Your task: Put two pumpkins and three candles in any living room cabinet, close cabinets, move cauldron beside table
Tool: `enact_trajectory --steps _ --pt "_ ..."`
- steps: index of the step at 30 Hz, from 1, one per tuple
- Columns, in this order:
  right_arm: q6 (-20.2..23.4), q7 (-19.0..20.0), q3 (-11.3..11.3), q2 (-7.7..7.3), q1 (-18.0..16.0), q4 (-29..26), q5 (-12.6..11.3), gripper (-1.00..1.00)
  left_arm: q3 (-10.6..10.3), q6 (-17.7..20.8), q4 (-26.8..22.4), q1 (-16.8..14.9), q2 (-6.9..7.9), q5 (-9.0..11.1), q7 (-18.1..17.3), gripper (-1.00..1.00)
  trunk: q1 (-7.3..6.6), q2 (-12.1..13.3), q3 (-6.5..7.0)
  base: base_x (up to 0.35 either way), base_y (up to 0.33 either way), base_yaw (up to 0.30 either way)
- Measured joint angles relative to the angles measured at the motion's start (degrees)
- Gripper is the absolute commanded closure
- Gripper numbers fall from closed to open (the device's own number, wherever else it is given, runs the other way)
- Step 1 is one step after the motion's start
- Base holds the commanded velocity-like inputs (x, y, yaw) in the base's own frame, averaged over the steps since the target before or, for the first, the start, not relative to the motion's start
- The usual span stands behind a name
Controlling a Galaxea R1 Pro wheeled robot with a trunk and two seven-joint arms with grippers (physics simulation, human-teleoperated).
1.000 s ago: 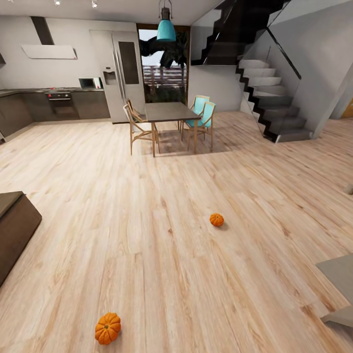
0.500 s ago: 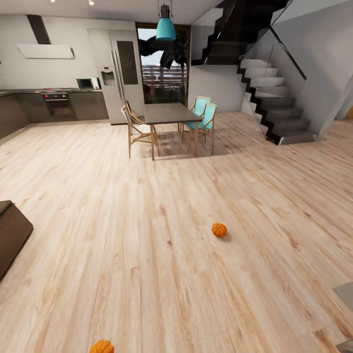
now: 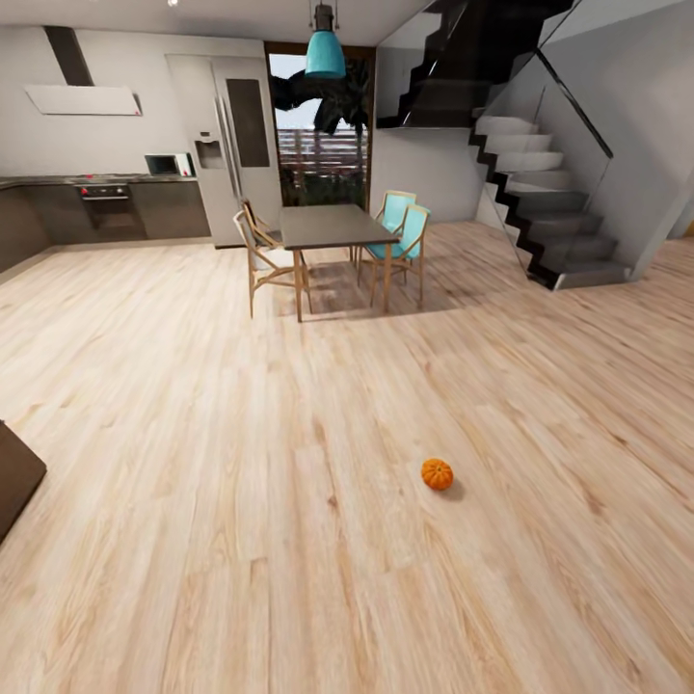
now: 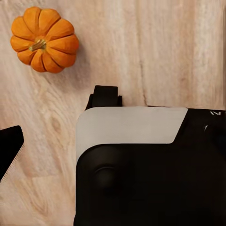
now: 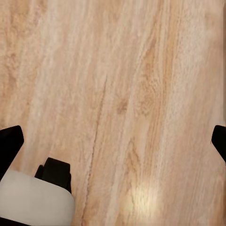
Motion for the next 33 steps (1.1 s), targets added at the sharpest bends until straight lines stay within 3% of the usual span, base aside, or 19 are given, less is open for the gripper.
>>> enact_trajectory --steps 20,33 --pt "0.0 -0.01 0.0 0.0 0.0 0.0 0.0 -1.0 0.0 0.0 0.01 0.0 -0.01 0.0 0.0 -1.0 0.0 0.0 0.0 0.334 0.0 0.005" --pt "0.0 -0.01 0.0 0.0 0.0 -0.03 0.01 -1.0 0.0 0.0 0.02 0.0 -0.01 0.0 0.0 -1.0 0.0 0.0 0.0 0.334 0.0 0.254"
